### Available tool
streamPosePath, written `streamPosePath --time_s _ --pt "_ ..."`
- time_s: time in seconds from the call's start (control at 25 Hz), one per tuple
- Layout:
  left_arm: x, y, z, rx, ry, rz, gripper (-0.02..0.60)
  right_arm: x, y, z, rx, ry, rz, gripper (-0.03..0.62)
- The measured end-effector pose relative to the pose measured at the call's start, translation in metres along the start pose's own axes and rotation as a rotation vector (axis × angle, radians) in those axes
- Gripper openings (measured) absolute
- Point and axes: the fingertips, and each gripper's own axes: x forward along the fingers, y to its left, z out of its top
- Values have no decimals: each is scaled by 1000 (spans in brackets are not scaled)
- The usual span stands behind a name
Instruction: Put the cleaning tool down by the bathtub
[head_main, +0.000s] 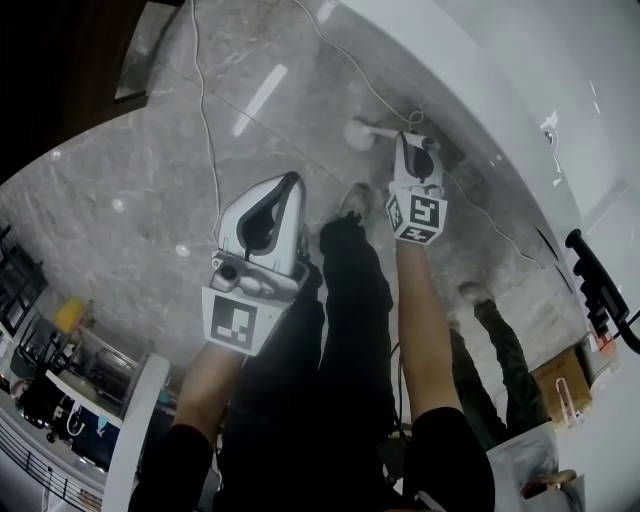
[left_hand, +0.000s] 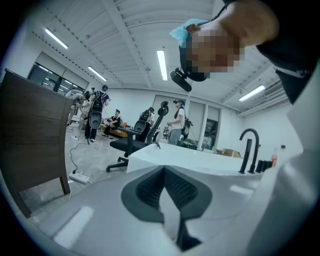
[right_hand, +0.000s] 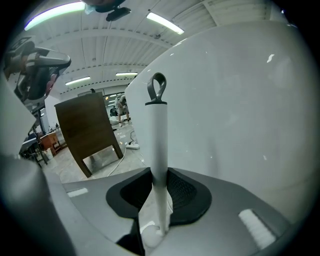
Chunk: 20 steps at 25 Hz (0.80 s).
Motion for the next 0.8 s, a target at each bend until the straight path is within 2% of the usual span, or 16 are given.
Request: streamPosePath --time_s 0.8 --pt "22 4 -7 -11 -11 16 7 30 -27 11 37 -27 -5 97"
